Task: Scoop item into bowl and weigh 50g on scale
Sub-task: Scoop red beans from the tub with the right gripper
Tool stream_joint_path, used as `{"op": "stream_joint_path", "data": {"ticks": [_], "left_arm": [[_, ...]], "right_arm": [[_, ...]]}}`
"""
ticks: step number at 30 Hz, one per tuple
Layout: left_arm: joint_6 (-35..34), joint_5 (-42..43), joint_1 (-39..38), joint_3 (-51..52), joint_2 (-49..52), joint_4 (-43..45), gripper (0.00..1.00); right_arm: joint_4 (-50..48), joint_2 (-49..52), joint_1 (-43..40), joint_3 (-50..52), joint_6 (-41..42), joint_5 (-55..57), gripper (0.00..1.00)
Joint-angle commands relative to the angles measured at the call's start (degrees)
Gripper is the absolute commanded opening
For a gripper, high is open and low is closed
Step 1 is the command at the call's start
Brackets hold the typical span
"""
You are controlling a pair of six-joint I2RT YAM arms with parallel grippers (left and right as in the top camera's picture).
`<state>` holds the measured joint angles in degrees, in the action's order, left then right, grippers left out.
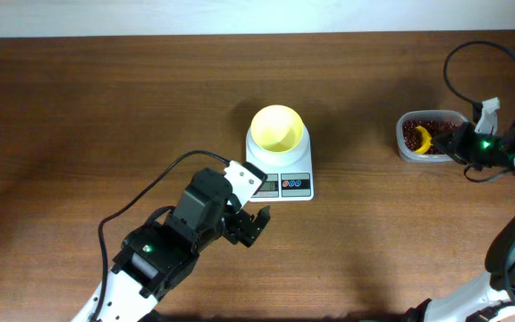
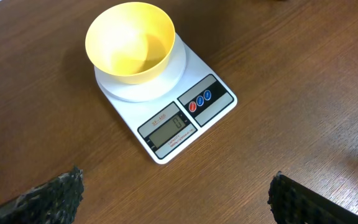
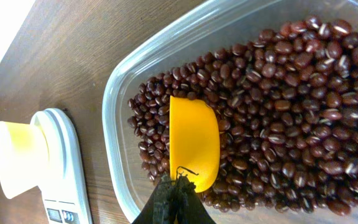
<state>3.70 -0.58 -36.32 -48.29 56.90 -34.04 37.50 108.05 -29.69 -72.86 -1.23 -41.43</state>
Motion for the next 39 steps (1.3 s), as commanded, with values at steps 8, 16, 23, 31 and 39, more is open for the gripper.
{"op": "stream_joint_path", "data": {"ticks": [8,16,23,31,39], "left_arm": [[1.1,0.4,-0.2,0.4,0.2,-0.1,0.99],[1.1,0.4,-0.2,0.4,0.2,-0.1,0.99],[1.1,0.4,-0.2,0.4,0.2,-0.1,0.99],[1.1,0.4,-0.2,0.4,0.2,-0.1,0.99],[1.1,0.4,-0.2,0.4,0.2,-0.1,0.99]], "right_arm": [[3.0,1.1,-8.7,1.0,0.2,-10.4,0.04],[3.4,1.1,-9.4,1.0,0.0,-14.7,0.04],[3.0,1.1,-9.4,1.0,0.1,-19.4,0.04],[2.8,1.1,-9.6,1.0,0.1,-19.9,0.04],[3.3,1.1,-11.6,1.0,0.2,-25.9,0.04]]}}
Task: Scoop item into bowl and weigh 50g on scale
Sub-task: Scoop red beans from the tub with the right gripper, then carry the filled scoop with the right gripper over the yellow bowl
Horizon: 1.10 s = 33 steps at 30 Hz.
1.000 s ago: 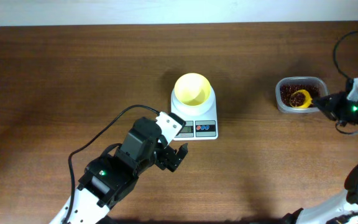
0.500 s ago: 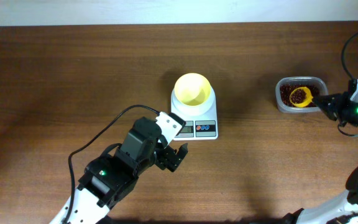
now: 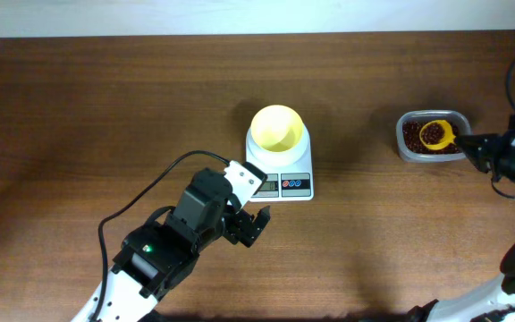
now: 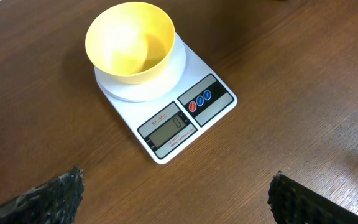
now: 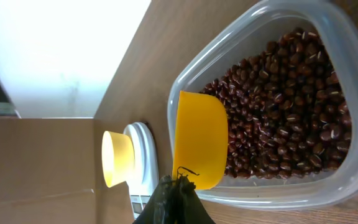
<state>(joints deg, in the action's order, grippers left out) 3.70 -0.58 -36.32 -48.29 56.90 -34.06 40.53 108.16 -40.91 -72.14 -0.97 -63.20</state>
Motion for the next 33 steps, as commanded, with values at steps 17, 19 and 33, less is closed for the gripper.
{"op": "stream_joint_path", "data": {"ticks": [17,19,33], "left_arm": [[1.1,0.4,-0.2,0.4,0.2,-0.1,0.99],[1.1,0.4,-0.2,0.4,0.2,-0.1,0.99],[1.1,0.4,-0.2,0.4,0.2,-0.3,0.99]], "right_arm": [[3.5,1.0,0.2,0.3,0.0,-17.4,0.04],[3.7,1.0,1.7,0.3,0.0,-17.4,0.04],[-4.9,1.0,21.2,0.2,7.4,-17.2,0.04]]}}
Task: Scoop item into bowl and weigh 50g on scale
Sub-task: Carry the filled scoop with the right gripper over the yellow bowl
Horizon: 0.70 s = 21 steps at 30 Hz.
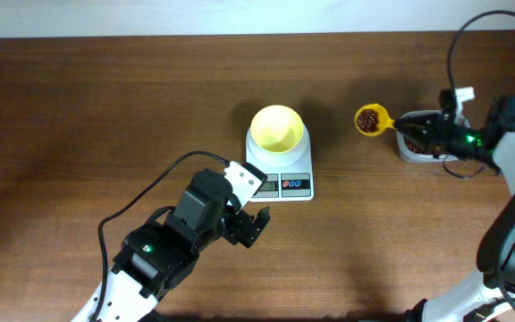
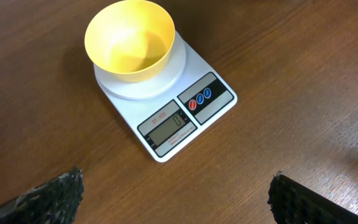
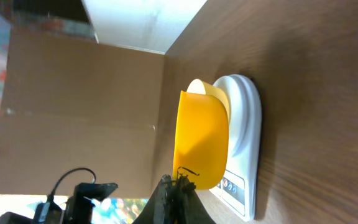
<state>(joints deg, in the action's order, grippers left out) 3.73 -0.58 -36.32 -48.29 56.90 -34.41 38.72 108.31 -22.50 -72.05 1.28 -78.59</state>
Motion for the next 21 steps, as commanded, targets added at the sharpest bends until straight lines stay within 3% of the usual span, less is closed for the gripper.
{"op": "stream_joint_path", "data": {"ticks": [1,9,21], "left_arm": [[1.1,0.4,-0.2,0.4,0.2,0.0,0.99],[1.1,0.4,-0.2,0.4,0.2,-0.1,0.99],[1.1,0.4,-0.2,0.4,0.2,-0.3,0.99]], "right_arm": [[-5.1,0.8,3.6,0.2,7.0,-1.8,0.04],[-19.1,0.8,11.8,0.2,22.0,2.4,0.04],[-28.5,0.8,20.2,0.2,28.2,5.8,0.04]]}}
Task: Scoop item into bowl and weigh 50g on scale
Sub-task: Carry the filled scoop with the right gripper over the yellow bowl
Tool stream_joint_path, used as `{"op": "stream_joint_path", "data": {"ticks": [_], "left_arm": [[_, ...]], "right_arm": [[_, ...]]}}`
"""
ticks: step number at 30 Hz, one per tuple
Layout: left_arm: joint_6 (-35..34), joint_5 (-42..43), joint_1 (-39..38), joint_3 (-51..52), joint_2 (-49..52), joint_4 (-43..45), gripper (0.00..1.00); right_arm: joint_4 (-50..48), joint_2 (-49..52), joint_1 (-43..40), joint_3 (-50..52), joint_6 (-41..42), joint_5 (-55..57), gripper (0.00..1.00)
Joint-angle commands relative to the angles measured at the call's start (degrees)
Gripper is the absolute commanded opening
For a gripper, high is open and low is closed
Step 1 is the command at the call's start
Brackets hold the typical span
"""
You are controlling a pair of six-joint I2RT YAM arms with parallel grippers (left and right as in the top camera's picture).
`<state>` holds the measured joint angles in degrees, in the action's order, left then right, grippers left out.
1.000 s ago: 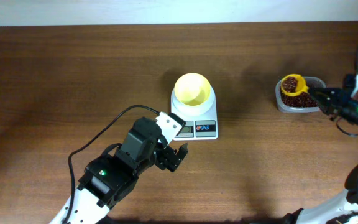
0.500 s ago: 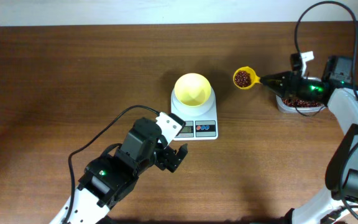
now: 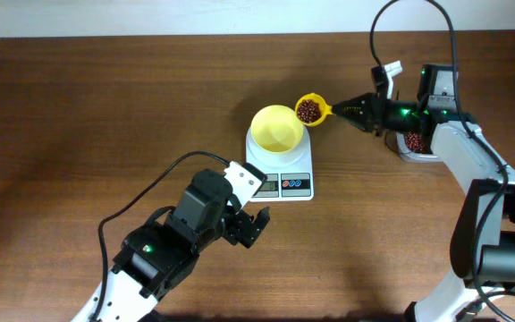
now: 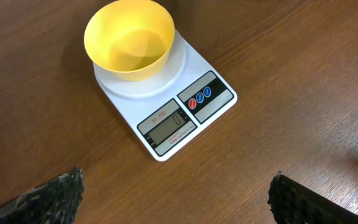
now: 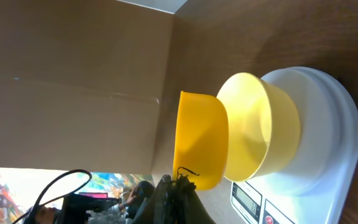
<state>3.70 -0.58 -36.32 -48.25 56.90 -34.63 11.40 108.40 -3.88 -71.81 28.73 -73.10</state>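
A yellow bowl (image 3: 276, 129) sits empty on the white scale (image 3: 295, 185). The scale's display (image 4: 169, 122) shows in the left wrist view. My right gripper (image 3: 358, 110) is shut on the handle of a yellow scoop (image 3: 309, 110) full of red beans, held just off the bowl's right rim; from the right wrist the scoop (image 5: 201, 148) shows beside the bowl (image 5: 260, 130). The bean container (image 3: 416, 143) lies under the right arm, mostly hidden. My left gripper (image 3: 250, 227) stands open near the scale's front, its fingertips (image 4: 55, 194) wide apart.
A black cable (image 3: 141, 202) loops from the left arm over the table's front left. Another cable (image 3: 409, 11) arches above the right arm at the back. The table's back edge meets a white wall.
My right gripper has carried the loaded scoop leftward, from midway between container and scale to just beside the bowl's right rim. The left arm has not moved.
The right gripper first held the scoop down in the beans of the container. Then the scoop sat filled above the container. Later it was left of the container over the table, and now it is at the bowl's rim. The left gripper stayed open throughout.
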Motion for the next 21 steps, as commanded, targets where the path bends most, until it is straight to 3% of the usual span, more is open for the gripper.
{"op": "stream_joint_path", "data": {"ticks": [1,18,21], "left_arm": [[1.1,0.4,-0.2,0.4,0.2,-0.1,0.99],[1.1,0.4,-0.2,0.4,0.2,-0.1,0.99],[1.1,0.4,-0.2,0.4,0.2,-0.1,0.99]], "right_arm": [[-1.5,0.7,2.0,-0.1,0.7,0.4,0.04],[-5.1,0.7,7.4,-0.1,0.2,12.5,0.04],[-6.3,0.7,7.4,-0.1,-3.1,12.5,0.04]]}}
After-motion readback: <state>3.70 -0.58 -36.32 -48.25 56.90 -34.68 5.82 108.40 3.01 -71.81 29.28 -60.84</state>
